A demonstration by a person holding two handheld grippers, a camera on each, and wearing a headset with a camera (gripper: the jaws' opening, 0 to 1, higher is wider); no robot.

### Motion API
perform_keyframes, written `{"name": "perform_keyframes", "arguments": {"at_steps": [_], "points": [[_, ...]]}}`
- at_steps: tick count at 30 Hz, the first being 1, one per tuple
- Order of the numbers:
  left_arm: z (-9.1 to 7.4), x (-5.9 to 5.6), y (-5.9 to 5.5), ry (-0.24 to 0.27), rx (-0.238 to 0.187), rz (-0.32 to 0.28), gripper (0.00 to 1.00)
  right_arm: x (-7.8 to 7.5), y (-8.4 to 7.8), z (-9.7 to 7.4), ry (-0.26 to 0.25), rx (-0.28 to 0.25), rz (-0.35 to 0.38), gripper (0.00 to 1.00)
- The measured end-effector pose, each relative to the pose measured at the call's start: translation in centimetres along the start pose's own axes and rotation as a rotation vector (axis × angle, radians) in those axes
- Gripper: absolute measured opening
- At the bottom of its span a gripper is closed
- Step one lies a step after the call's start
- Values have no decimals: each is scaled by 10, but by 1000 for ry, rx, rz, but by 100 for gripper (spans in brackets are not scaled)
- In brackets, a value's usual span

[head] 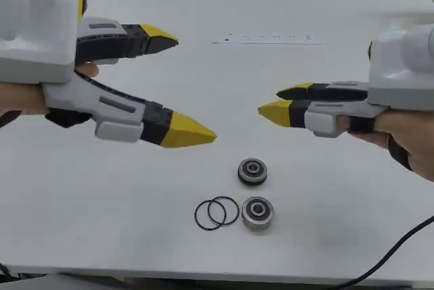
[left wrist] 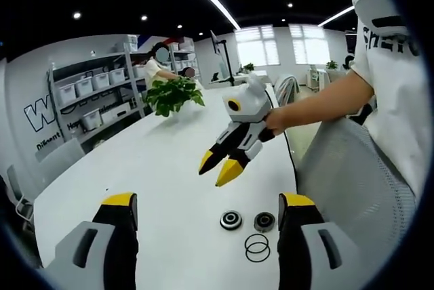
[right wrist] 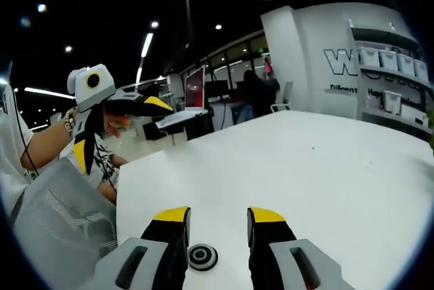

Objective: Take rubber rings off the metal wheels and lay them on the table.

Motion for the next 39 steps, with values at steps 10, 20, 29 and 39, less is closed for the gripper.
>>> {"name": "perform_keyframes", "arguments": {"at_steps": [10,20,29,39], "points": [[55,-7,-35,-92,41,15,70,-8,-40,7,4,138,-46,30],[84,-18,-56,-74,53,-30,65,-1,-59,8,43,226,-103,28],[99,-26,-87,-71,95,-68,45,10,-82,12,101,308,-143,27],[109,-29,-99,-34,96,-87,21,13,-97,16,125,368,-192,25]]}}
Point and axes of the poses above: the centre of the closed fingertips' face, and the gripper's own axes: z roughly forward along the fingers, x roughly to its left, y roughly out of its top, the point moved 2 cm from there along -z, roughly backward along the fingers, and after that the axes turned 2 degrees about -y, right-handed, at the moved point
